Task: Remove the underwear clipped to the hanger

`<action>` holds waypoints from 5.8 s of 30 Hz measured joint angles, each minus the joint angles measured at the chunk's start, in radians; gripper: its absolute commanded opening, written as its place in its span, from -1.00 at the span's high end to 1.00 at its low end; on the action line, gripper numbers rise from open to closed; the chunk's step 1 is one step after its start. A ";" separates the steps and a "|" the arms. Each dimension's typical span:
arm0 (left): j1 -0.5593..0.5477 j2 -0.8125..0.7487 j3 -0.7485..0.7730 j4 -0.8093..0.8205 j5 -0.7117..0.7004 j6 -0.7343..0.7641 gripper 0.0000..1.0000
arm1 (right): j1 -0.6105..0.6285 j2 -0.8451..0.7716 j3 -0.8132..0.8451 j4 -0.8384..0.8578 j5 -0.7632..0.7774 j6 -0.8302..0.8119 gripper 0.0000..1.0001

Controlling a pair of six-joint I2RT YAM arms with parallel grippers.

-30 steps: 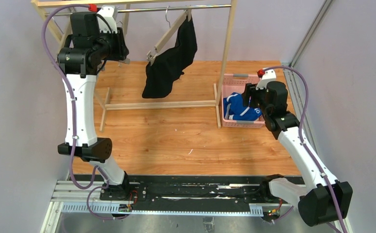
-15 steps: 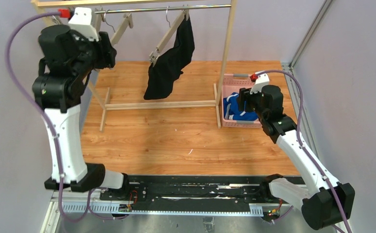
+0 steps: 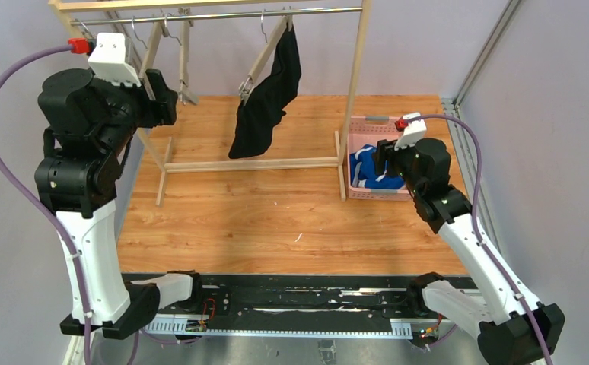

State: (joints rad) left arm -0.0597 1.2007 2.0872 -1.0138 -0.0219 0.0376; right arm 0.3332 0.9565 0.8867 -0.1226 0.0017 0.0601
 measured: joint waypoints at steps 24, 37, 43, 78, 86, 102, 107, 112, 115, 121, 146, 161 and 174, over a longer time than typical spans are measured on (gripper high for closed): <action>-0.423 0.365 0.359 0.045 0.166 -0.077 -0.51 | 0.161 -0.025 -0.051 -0.024 0.082 -0.020 -0.20; -0.441 0.420 0.296 0.101 0.058 -0.040 -0.34 | 0.205 -0.030 -0.075 -0.021 0.085 -0.039 -0.20; -0.442 0.433 0.287 0.133 0.019 -0.026 0.03 | 0.224 -0.031 -0.079 -0.021 0.087 -0.039 -0.20; -0.442 0.484 0.257 0.129 -0.092 0.031 1.00 | 0.248 -0.066 -0.129 -0.001 0.089 -0.051 -0.22; -0.442 0.473 0.244 0.145 -0.097 0.030 1.00 | 0.249 -0.043 -0.134 0.007 0.089 -0.053 -0.22; -0.442 0.300 0.016 0.289 -0.069 0.018 1.00 | 0.250 -0.009 -0.158 0.028 0.088 -0.056 -0.22; -0.442 0.209 -0.115 0.312 -0.068 0.017 0.99 | 0.251 0.004 -0.158 0.043 0.085 -0.055 -0.22; -0.442 0.130 -0.217 0.332 -0.056 0.014 1.00 | 0.251 0.010 -0.158 0.050 0.084 -0.052 -0.22; -0.442 0.090 -0.269 0.336 -0.042 0.014 1.00 | 0.251 0.013 -0.158 0.052 0.084 -0.049 -0.22; -0.443 -0.033 -0.475 0.352 0.030 -0.008 1.00 | 0.251 0.026 -0.158 0.057 0.102 -0.049 -0.23; -0.445 -0.455 -0.973 0.286 0.438 -0.015 1.00 | -0.064 0.136 0.146 0.288 -0.851 0.007 -0.43; -0.446 -0.419 -1.055 0.467 0.694 -0.059 1.00 | -0.119 0.245 0.146 0.784 -1.273 0.483 -0.46; -0.446 -0.418 -1.055 0.552 0.741 -0.109 1.00 | -0.089 0.240 0.126 0.801 -1.288 0.507 0.49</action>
State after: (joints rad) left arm -0.5056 0.7822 1.0321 -0.4618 0.7193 -0.0715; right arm 0.2443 1.1965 1.0122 0.6785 -1.2861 0.5667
